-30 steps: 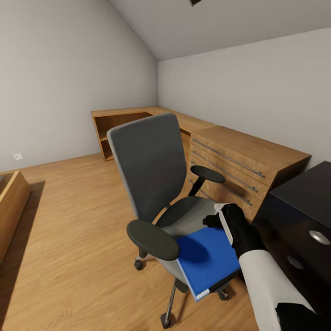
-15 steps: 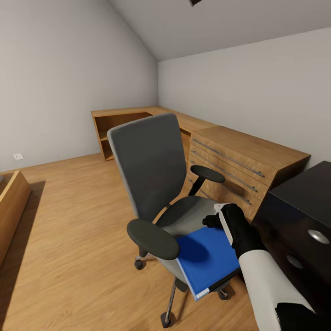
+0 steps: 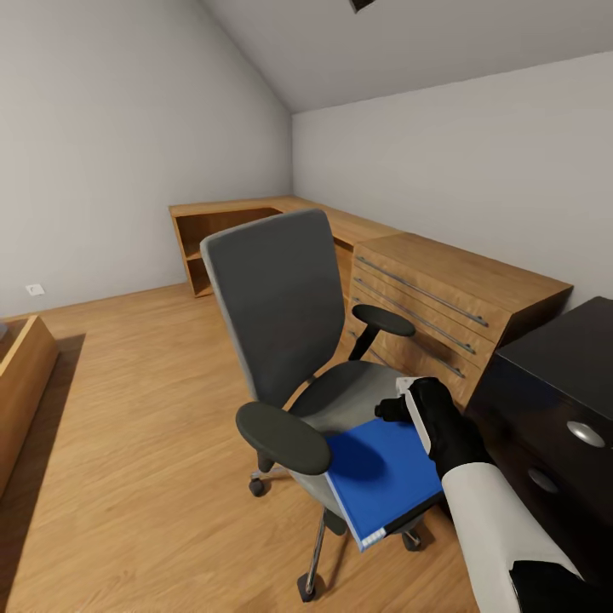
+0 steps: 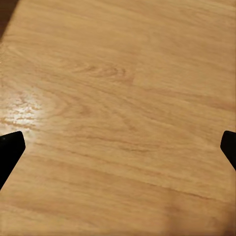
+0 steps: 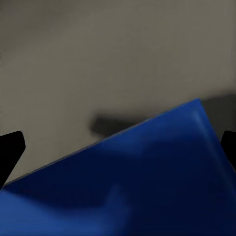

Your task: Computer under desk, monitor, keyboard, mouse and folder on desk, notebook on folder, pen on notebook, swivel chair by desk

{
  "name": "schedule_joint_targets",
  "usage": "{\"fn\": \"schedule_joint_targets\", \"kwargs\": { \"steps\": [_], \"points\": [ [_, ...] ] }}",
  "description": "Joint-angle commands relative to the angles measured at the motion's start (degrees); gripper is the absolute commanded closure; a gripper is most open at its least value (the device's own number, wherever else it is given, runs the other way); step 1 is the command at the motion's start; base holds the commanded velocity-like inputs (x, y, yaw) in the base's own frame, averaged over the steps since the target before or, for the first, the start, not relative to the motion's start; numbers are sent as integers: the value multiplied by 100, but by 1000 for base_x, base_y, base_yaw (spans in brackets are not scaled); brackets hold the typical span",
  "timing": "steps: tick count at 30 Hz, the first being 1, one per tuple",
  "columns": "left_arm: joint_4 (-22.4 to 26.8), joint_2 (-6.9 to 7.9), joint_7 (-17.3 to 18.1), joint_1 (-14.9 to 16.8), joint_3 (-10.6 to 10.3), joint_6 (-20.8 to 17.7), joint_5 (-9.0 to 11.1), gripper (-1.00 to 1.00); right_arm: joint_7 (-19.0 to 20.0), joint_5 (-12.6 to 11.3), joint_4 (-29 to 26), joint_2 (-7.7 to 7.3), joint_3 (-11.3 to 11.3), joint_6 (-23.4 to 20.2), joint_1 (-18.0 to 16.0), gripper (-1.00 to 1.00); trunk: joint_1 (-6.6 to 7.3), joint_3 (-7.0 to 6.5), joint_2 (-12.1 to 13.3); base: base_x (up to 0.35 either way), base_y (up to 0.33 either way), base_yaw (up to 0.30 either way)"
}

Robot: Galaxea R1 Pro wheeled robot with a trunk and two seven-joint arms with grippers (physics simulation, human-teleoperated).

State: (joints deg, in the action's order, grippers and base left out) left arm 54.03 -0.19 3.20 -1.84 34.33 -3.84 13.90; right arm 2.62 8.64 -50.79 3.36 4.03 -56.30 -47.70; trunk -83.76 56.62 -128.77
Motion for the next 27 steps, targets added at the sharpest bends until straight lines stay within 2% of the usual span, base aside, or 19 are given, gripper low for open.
{"fn": "schedule_joint_targets", "kwargs": {
  "steps": [1, 13, 27],
  "points": [
    [11, -1, 32, -1, 9, -41, 60, -100, 28, 43, -4, 7, 19, -21, -3, -100, 1, 4, -2, -2, 0, 0],
    [11, 1, 36, -1, 7, -46, 60, -100, 28, 41, -2, 8, 19, -19, -3, -100, 1, 4, -2, -88, 0, 0],
    [11, 0, 34, -1, 8, -47, 60, -100, 34, 36, -10, 15, 19, 12, -3, -100, 1, 4, -2, -10, 0, 0]
  ]
}}
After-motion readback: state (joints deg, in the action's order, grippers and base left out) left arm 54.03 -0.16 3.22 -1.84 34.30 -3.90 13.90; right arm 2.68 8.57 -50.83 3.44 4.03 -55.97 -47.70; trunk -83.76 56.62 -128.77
